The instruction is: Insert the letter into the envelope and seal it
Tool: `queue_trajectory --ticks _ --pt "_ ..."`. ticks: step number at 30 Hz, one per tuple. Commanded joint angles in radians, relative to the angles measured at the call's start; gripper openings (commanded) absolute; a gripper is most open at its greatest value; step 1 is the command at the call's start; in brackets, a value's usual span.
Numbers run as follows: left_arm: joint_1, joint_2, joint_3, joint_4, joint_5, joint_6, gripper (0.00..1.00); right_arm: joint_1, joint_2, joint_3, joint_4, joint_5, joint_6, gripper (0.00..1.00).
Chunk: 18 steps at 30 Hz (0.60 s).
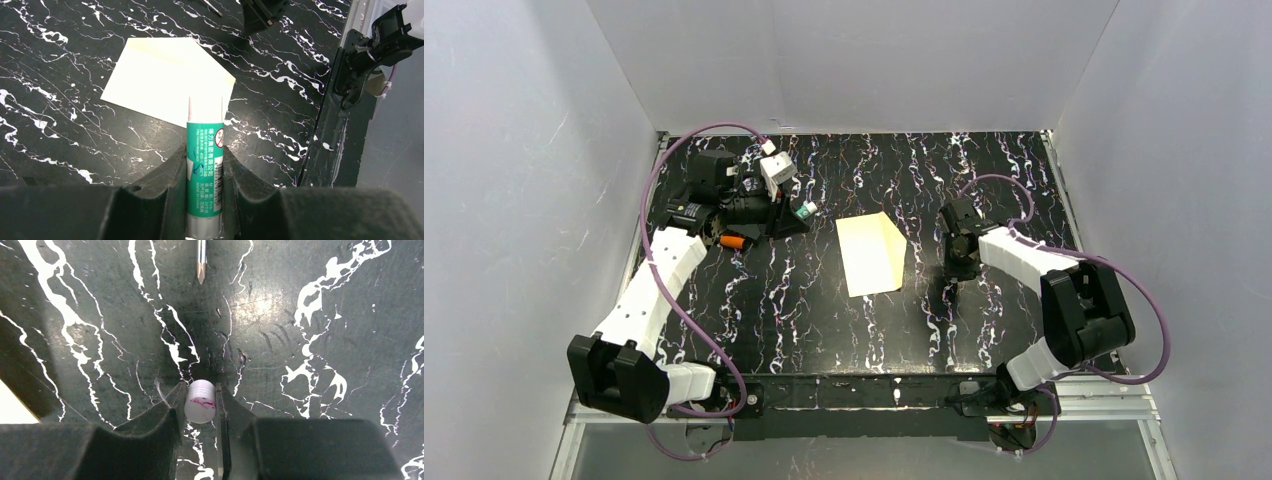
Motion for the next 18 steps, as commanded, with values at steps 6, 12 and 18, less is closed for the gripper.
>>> queue_trajectory --ticks 6,12,18 --pt "0.001 -0.044 -0.021 0.02 0.019 -0.013 0.0 0.007 -0.02 -0.109 0.182 0.047 0.046 0.23" --pt "0.001 -0.05 -0.023 0.022 0.012 -0.014 0.0 0.007 -0.045 -0.111 0.165 0.027 0.067 0.53" --pt "0.001 -0.051 -0.021 0.02 0.012 -0.015 0.0 0.007 -0.055 -0.05 0.106 0.01 0.069 0.64"
